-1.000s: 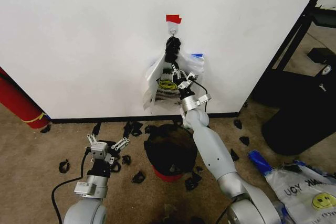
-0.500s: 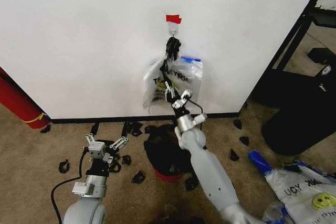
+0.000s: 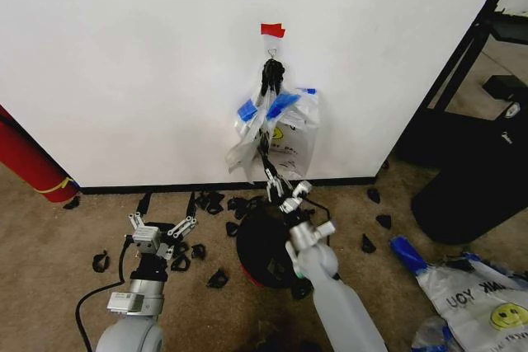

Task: Pick up the garbage bag from the wall and place it over the trash bin.

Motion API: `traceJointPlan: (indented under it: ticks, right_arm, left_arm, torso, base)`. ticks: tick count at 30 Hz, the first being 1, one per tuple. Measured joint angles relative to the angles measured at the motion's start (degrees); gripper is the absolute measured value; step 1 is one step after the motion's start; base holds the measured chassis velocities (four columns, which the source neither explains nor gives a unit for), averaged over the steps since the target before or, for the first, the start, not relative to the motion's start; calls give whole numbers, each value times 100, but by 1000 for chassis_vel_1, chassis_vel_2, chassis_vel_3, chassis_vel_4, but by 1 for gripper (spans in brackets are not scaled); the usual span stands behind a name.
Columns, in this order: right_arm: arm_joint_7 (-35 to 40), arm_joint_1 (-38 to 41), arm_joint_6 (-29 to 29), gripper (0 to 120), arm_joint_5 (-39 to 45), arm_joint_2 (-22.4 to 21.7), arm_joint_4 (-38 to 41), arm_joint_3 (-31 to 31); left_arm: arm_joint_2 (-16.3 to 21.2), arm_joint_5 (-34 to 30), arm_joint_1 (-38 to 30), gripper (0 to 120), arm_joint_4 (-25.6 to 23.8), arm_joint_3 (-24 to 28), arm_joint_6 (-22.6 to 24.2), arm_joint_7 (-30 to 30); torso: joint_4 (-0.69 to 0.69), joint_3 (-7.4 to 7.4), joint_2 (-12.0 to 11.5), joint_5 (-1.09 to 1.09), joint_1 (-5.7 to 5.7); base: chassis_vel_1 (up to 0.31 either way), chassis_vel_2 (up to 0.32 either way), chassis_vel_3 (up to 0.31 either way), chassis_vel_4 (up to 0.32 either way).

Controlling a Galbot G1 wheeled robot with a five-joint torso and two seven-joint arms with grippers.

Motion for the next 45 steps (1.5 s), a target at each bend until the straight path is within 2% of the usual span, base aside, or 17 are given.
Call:
traceJointPlan:
  ticks: [8, 18, 21, 26, 30, 31, 38, 45]
  right_arm:
    - [-112, -179, -3, 0, 50, -187, 172, 195]
    - [-49, -54, 2, 0, 40, -44, 252, 134]
    - [-35, -98, -11, 0, 39, -91, 506, 64]
    - [-206, -368, -56, 0, 35, -486, 806, 60]
    - [-674, -777, -65, 0, 5, -1121, 841, 280]
    - [-674, -777, -65, 0, 5, -1121, 841, 280]
    - [-1376, -1163, -94, 0, 77, -1940, 877, 583]
    - [-1916, -1356, -118, 0, -8, -2202, 743, 754]
  left_arm:
    - [-36, 46, 6, 100, -24, 56, 0, 0]
    - [-37, 102, 79, 100, -70, 55, -12, 6]
    - [-19, 73, 122, 100, -98, 4, -35, 4]
    - [-14, 47, 187, 100, -129, -17, -83, -9]
    - [-16, 45, 227, 100, -130, -21, -131, -15]
    - [-16, 45, 227, 100, -130, -21, -131, -15]
    - [-60, 165, 295, 100, -174, 41, -160, -11]
    - [-82, 216, 406, 100, -262, 45, -213, -8]
  torso:
    - [-1, 0, 0, 0, 1]
    - [1, 1, 0, -1, 1]
    - [1, 0, 0, -1, 1]
    - [0, 0, 0, 0, 1]
    - [-1, 0, -1, 1, 1]
    - [-1, 0, -1, 1, 1]
    - [0, 0, -1, 0, 1]
    - [0, 0, -1, 0, 1]
  base:
    - [0, 0, 0, 0]
    - [0, 0, 0, 0]
    - [0, 0, 0, 0]
    - [0, 0, 0, 0]
    - [0, 0, 0, 0]
    - [0, 0, 0, 0]
    - [0, 0, 0, 0]
    - [0, 0, 0, 0]
